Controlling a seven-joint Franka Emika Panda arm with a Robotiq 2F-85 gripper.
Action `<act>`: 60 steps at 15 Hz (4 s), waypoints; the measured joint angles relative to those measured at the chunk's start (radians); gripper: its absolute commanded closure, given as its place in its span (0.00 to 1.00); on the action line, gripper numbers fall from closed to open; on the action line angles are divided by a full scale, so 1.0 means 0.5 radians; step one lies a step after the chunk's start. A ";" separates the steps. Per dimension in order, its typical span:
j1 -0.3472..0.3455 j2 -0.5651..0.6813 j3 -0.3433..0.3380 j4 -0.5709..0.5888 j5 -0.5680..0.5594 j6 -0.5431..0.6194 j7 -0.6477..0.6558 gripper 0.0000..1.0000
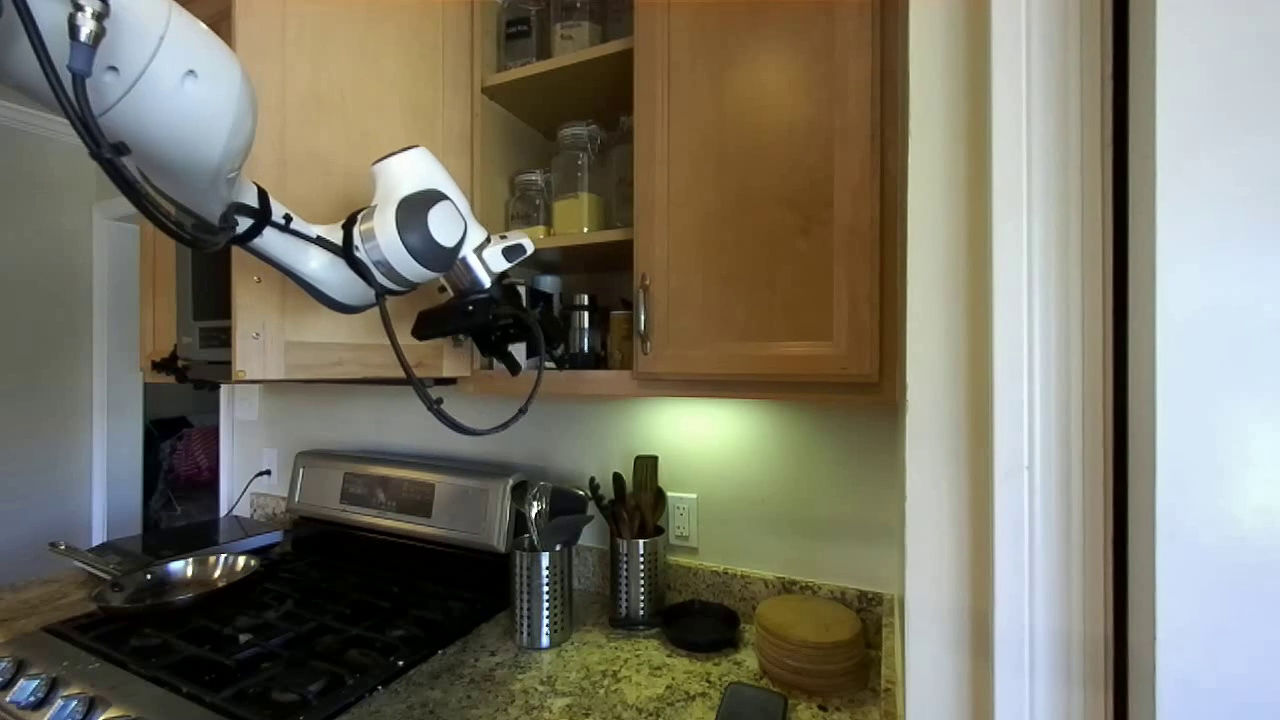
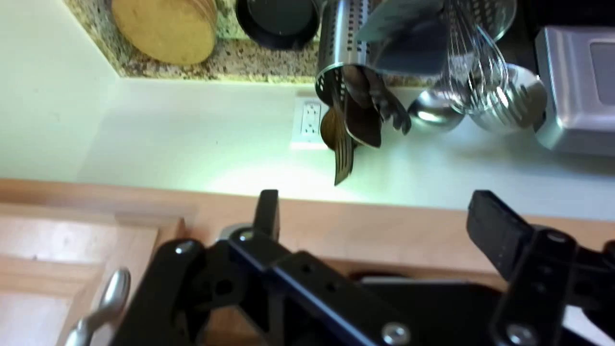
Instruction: Open the left door of the upper cabinet, place the brown can in the cabinet, place the glass jar in the cabinet, close the cabinet door
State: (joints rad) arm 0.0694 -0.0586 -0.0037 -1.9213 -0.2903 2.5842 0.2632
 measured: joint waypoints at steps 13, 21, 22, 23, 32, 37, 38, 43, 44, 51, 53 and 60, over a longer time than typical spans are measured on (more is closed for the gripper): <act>-0.153 0.150 -0.031 -0.647 -0.031 0.016 0.090 0.00; -0.149 0.149 -0.026 -0.650 -0.002 0.016 0.081 0.00; -0.148 0.141 -0.025 -0.664 0.015 0.018 0.056 0.00; -0.148 0.124 -0.023 -0.688 0.043 0.025 0.023 0.00; -0.091 -0.543 0.042 -1.278 0.341 0.114 -0.392 0.00; 0.042 -0.919 0.026 -1.482 0.542 0.105 -0.653 0.00; 0.075 -0.973 0.018 -1.498 0.571 0.105 -0.697 0.00; 0.221 -1.156 -0.010 -1.507 0.655 0.105 -0.841 0.00; 0.249 -1.181 -0.012 -1.505 0.668 0.106 -0.853 0.00; 0.531 -1.273 0.029 -1.401 0.767 0.115 -0.892 0.00; 0.587 -1.273 0.060 -1.364 0.771 0.126 -0.892 0.00; 0.624 -1.233 0.129 -1.291 0.776 0.205 -0.877 0.00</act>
State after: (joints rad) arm 0.3816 -0.6750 0.0608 -2.5669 0.0976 2.6869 -0.1755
